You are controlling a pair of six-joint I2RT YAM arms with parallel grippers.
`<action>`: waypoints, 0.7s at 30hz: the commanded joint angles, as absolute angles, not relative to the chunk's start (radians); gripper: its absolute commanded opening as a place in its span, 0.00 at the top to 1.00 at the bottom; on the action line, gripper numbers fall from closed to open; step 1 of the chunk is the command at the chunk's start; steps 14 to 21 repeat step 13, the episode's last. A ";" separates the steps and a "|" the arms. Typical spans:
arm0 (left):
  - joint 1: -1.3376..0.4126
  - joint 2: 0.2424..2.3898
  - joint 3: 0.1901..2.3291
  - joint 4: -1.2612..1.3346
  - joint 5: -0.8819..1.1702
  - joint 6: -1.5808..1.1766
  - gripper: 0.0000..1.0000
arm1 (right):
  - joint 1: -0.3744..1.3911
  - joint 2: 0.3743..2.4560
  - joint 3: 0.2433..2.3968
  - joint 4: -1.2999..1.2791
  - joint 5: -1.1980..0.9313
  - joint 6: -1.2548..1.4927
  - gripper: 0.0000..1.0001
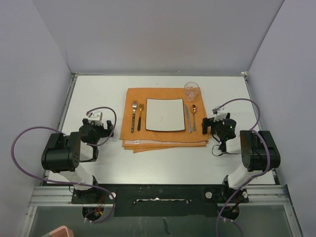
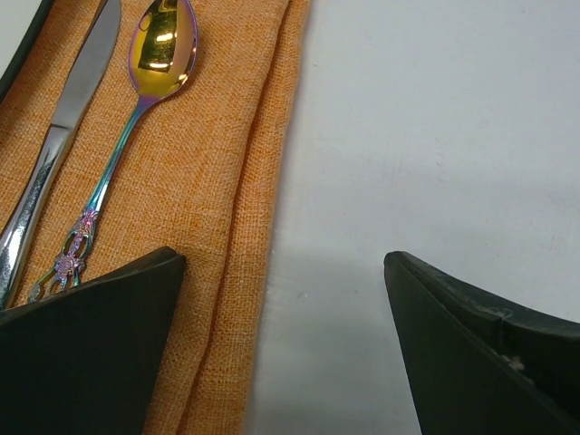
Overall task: Set the dinner table for one person
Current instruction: Reset both arms
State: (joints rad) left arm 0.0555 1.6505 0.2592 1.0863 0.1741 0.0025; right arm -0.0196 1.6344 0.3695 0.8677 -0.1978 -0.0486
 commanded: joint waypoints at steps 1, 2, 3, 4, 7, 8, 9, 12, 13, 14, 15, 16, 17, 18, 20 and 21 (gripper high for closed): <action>0.063 1.603 0.301 1.066 0.096 -0.038 0.02 | -0.017 1.625 0.396 0.904 -0.171 -0.064 0.02; 0.063 1.600 0.315 1.033 0.078 -0.043 0.02 | -0.017 1.627 0.397 0.904 -0.170 -0.063 0.02; 0.060 1.601 0.321 1.023 0.076 -0.039 0.02 | -0.018 1.626 0.397 0.903 -0.169 -0.064 0.02; 0.061 1.601 0.315 1.036 0.097 -0.034 0.02 | -0.017 1.627 0.398 0.903 -0.168 -0.064 0.02; 0.061 1.603 0.289 1.091 0.174 -0.003 0.02 | -0.015 1.629 0.402 0.898 -0.163 -0.064 0.02; 0.061 1.606 0.282 1.111 0.179 -0.002 0.02 | -0.015 1.629 0.402 0.897 -0.163 -0.064 0.02; 0.061 1.606 0.279 1.115 0.177 -0.004 0.02 | -0.016 1.629 0.401 0.897 -0.163 -0.064 0.02; 0.061 1.606 0.293 1.089 0.165 -0.010 0.02 | -0.015 1.628 0.399 0.900 -0.162 -0.066 0.02; 0.061 1.606 0.296 1.081 0.165 -0.009 0.02 | -0.015 1.626 0.398 0.900 -0.161 -0.065 0.02; 0.061 1.606 0.296 1.081 0.165 -0.009 0.02 | -0.015 1.626 0.398 0.900 -0.161 -0.065 0.02; 0.061 1.606 0.296 1.081 0.165 -0.009 0.02 | -0.015 1.626 0.398 0.900 -0.161 -0.065 0.02; 0.061 1.606 0.296 1.081 0.165 -0.009 0.02 | -0.015 1.626 0.398 0.900 -0.161 -0.065 0.02; 0.061 1.606 0.296 1.081 0.165 -0.009 0.02 | -0.015 1.626 0.398 0.900 -0.161 -0.065 0.02; 0.061 1.606 0.296 1.081 0.165 -0.009 0.02 | -0.015 1.626 0.398 0.900 -0.161 -0.065 0.02; 0.061 1.606 0.296 1.081 0.165 -0.009 0.02 | -0.015 1.626 0.398 0.900 -0.161 -0.065 0.02; 0.061 1.606 0.296 1.081 0.165 -0.009 0.02 | -0.015 1.626 0.398 0.900 -0.161 -0.065 0.02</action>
